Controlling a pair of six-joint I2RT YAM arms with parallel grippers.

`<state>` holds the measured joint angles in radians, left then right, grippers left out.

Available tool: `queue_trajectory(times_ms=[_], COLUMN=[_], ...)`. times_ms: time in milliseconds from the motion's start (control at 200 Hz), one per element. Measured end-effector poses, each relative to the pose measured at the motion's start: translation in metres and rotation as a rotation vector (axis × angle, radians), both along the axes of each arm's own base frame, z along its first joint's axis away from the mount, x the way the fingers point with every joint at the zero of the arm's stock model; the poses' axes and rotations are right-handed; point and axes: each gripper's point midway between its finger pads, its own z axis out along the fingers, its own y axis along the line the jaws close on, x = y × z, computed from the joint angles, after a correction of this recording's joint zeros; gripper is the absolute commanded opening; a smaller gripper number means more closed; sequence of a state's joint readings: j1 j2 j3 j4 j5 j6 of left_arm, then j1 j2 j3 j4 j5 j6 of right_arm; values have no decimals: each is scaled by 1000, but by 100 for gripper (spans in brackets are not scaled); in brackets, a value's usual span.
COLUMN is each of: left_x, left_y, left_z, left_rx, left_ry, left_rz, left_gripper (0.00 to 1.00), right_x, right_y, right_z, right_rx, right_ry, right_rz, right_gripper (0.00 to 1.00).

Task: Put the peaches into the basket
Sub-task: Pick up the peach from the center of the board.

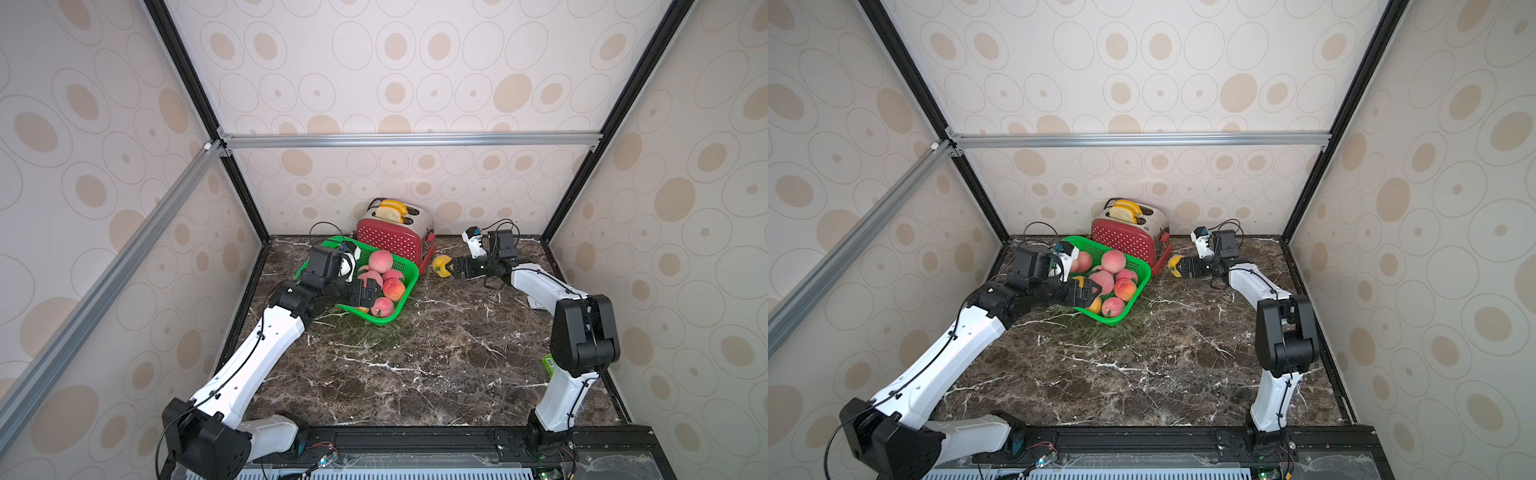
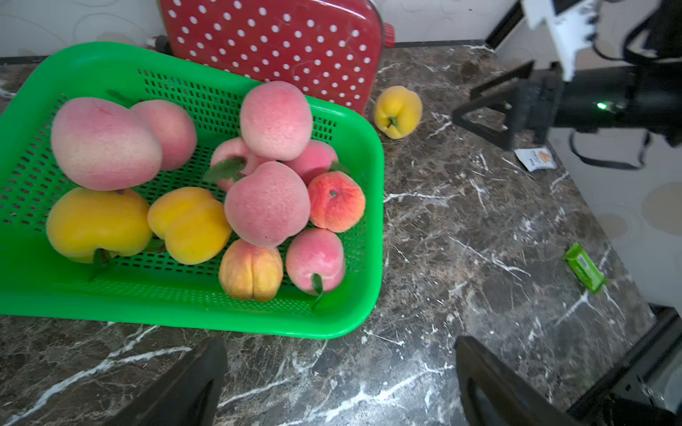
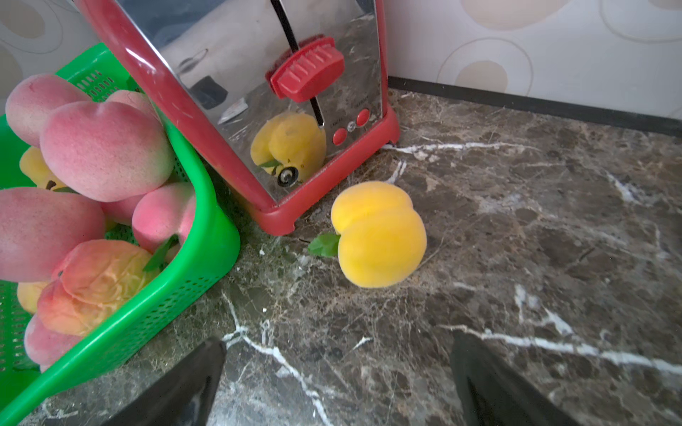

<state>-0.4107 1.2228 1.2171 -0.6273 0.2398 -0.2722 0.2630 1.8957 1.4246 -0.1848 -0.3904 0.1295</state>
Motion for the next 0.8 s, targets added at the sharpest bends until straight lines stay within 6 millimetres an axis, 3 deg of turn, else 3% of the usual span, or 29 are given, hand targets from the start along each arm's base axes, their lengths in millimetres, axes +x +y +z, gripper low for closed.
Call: queue_trajectory(times_ms=[125, 265, 446, 801], left_x=[-11, -23, -26, -28], left_y=[-6, -12, -15, -18], left_z=[2, -13, -15, -32], left_rx=[-9, 0, -8, -15], left_ry=[-1, 35, 41, 63], left_rz=[-48, -92, -112, -125], left_gripper=[99, 99, 99, 99], right_x=[11, 20, 32, 51], right_y=[7, 11, 13, -1], right_z=[-10, -19, -21, -44], right_rx=[-3, -18, -38, -71], right_ry=[26, 53, 57, 91], right_rz=[34, 54, 62, 41], right_gripper=[100, 100, 100, 100])
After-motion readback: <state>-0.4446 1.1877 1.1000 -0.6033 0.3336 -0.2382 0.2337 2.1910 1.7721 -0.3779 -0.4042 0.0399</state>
